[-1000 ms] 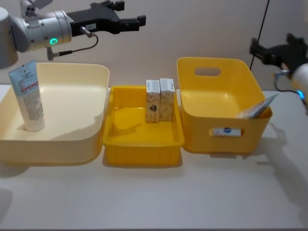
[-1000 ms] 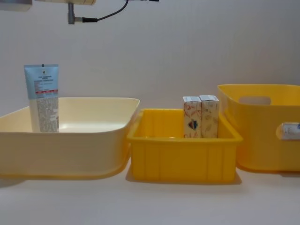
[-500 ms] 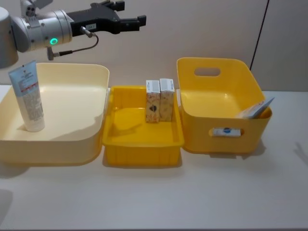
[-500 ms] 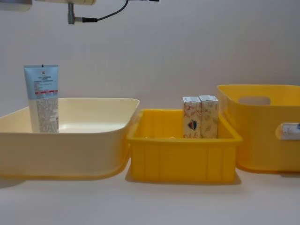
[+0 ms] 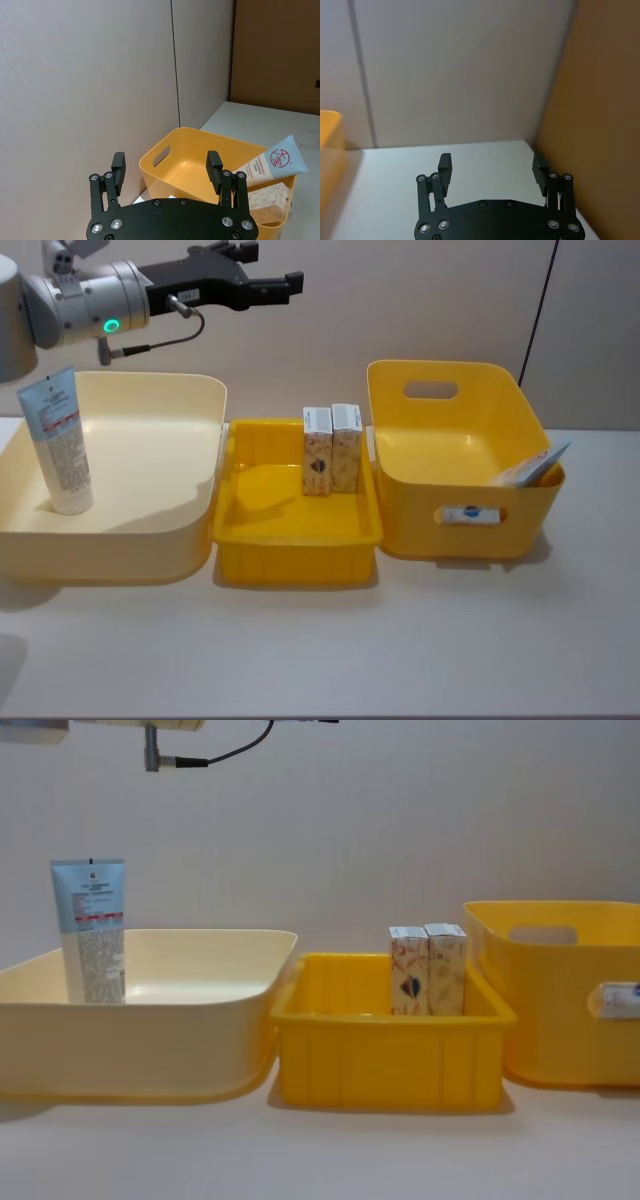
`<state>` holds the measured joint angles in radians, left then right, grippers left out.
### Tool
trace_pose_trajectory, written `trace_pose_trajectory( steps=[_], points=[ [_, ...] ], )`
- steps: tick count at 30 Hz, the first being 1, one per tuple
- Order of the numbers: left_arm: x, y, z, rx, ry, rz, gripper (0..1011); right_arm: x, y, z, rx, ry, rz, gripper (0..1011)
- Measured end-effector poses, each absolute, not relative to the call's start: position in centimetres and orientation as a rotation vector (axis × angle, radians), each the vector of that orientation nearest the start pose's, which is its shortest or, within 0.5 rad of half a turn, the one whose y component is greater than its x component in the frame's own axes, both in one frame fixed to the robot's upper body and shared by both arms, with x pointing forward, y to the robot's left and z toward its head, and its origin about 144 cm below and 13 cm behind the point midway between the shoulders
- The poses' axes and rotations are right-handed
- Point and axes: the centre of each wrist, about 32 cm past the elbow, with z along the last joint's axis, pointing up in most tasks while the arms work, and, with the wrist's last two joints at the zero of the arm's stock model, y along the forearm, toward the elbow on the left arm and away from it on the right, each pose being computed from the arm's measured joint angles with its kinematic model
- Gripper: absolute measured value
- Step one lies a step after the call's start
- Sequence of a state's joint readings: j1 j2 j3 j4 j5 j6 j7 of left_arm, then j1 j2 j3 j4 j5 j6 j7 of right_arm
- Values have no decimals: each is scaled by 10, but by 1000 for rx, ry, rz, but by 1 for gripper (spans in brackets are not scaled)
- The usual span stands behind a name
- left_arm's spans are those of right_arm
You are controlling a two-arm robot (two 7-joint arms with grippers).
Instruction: Bimanual collaborative sorting of washing and personal care products
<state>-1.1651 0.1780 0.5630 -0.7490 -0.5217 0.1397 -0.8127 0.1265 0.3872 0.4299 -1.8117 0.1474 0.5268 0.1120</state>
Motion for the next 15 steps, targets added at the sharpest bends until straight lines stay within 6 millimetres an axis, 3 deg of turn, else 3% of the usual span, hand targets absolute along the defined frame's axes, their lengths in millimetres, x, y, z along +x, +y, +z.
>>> trace_pose_trajectory(
  steps=[8,15],
  points=[
    [702,205,1395,28,-108,540,1002,440,-439,1317,-184,-76,-1883,1001],
    [696,205,1381,34,-112,569,1003,448,-421,1305,-177,-93,-1816,1001]
  ],
)
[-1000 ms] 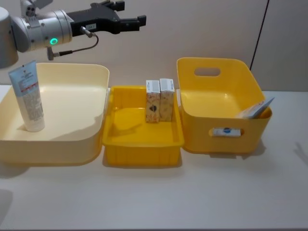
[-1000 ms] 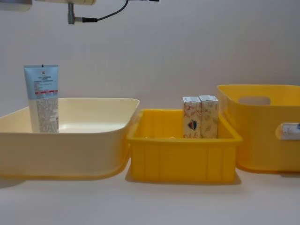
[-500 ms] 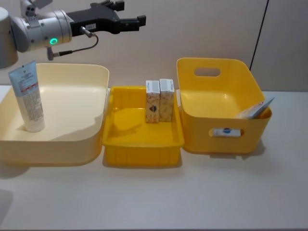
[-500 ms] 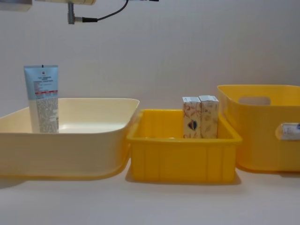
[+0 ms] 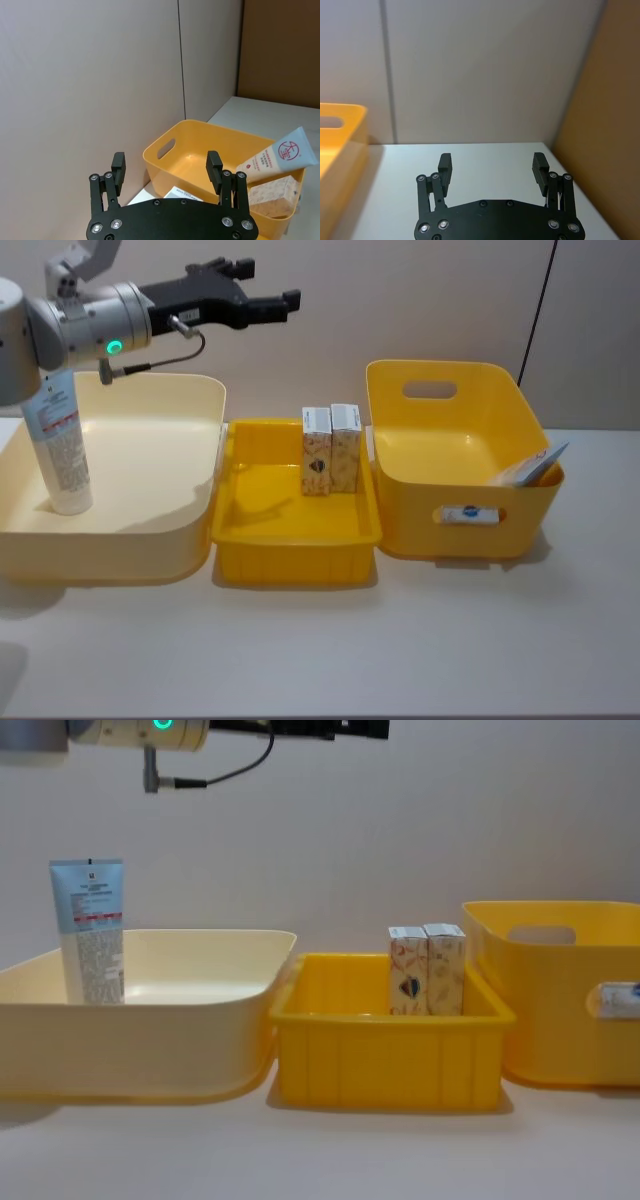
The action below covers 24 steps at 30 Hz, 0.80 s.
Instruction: Bimanual collaborative sorting of washing and personal care products
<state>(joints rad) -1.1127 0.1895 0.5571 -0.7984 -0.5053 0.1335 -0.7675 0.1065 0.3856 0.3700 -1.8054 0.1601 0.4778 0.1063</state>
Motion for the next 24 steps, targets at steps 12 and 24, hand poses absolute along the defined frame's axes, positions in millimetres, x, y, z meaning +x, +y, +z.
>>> trace_pose_trajectory(
  steps=[12,24],
  points=[
    [677,204,1345,49,-128,648,1003,460,-376,1276,-146,-115,-1658,1001],
    [654,203,1312,61,-146,729,1003,463,-327,1243,-97,-118,-1496,1001]
  ],
)
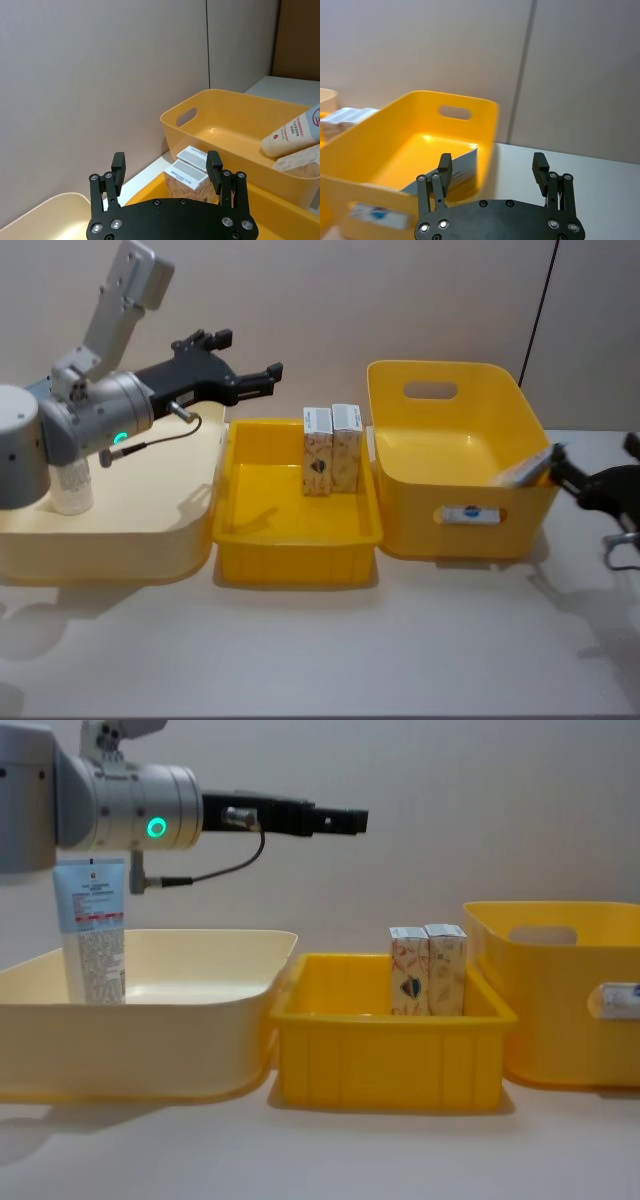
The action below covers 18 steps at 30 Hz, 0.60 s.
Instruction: Bimanual collaborative sorting of washing and personal care products
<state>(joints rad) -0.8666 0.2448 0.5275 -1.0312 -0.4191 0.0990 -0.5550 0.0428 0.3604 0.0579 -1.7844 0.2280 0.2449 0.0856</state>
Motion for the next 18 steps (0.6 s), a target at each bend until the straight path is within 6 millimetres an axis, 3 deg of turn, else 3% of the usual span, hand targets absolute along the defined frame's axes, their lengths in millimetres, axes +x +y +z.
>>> trace_pose_trajectory(
  steps=[18],
  points=[
    [613,202,1269,72,-178,848,1003,449,-253,1198,1,-85,-1276,1001]
  ],
)
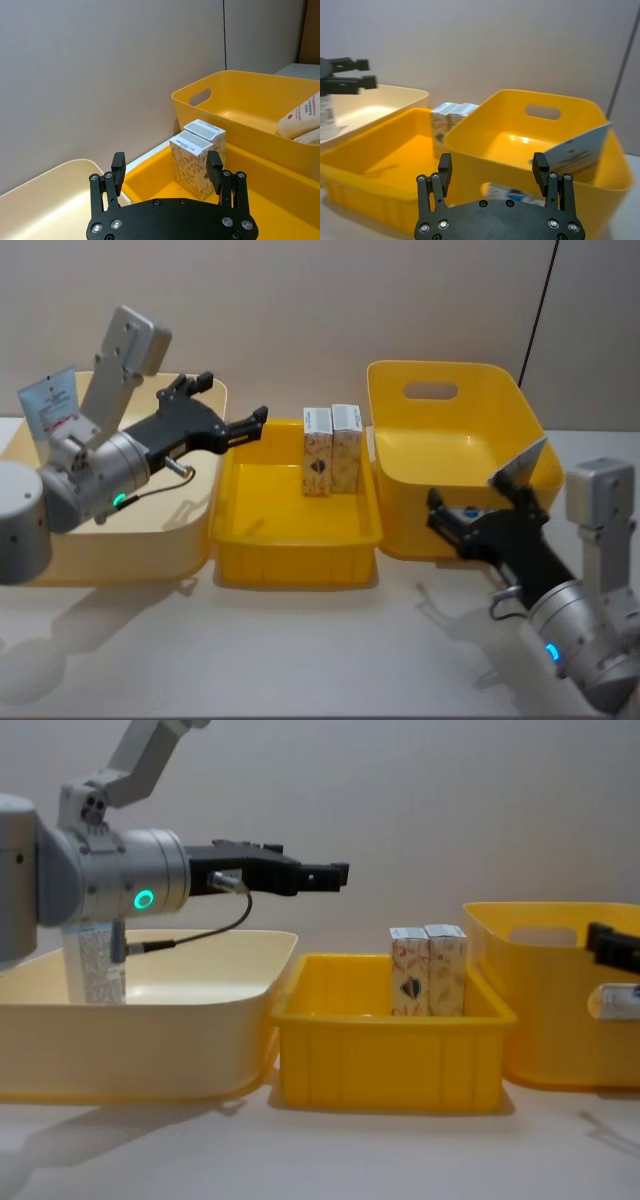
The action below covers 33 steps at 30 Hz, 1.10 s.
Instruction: Bimanual collaborative sorting of washing and personal care products
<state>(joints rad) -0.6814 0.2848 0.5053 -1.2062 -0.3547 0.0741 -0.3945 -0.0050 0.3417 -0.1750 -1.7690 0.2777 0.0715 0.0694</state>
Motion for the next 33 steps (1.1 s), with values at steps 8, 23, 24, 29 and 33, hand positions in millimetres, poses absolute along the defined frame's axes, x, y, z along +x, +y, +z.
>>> trace_pose_trajectory(
  steps=[8,23,24,29,33],
  points=[
    [594,201,1254,74,-193,897,1003,444,-238,1189,24,-74,-1233,1001],
    [554,200,1229,74,-224,993,1003,443,-237,1188,26,-73,-1230,1001],
    [552,200,1228,73,-226,998,1003,443,-237,1188,26,-74,-1230,1001],
    [537,200,1220,72,-236,1031,1003,443,-237,1189,26,-74,-1230,1001],
    [526,200,1216,69,-245,1055,1003,443,-237,1189,26,-74,-1230,1001]
  ],
)
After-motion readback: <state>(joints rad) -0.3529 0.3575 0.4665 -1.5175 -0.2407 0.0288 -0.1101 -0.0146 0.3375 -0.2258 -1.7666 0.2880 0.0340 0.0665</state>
